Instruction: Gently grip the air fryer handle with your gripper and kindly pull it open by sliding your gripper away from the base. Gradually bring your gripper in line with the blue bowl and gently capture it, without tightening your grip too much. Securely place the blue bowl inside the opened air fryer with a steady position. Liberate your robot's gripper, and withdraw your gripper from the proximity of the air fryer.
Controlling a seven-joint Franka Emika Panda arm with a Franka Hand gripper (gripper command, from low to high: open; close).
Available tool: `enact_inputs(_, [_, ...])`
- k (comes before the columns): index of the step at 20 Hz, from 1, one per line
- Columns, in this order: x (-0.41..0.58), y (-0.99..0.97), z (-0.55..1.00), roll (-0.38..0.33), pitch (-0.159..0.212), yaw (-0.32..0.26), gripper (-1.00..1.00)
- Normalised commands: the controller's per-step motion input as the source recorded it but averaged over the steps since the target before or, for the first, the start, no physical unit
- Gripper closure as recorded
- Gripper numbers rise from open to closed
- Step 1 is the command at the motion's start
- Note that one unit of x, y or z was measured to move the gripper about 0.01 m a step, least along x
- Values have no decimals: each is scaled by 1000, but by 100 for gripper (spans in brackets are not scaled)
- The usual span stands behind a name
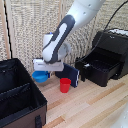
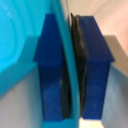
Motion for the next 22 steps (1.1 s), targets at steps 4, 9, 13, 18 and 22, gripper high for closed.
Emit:
enact_inputs(4, [0, -37, 976, 0, 79, -3, 100])
enact_inputs(9, [-47, -349, 862, 29, 33, -34, 100])
enact_inputs(13, [-26, -555, 782, 81, 0, -108, 100])
enact_inputs(18, [-2, -589, 605, 80, -43, -141, 100])
enact_inputs(22, [-19, -619, 498, 25, -14, -182, 100])
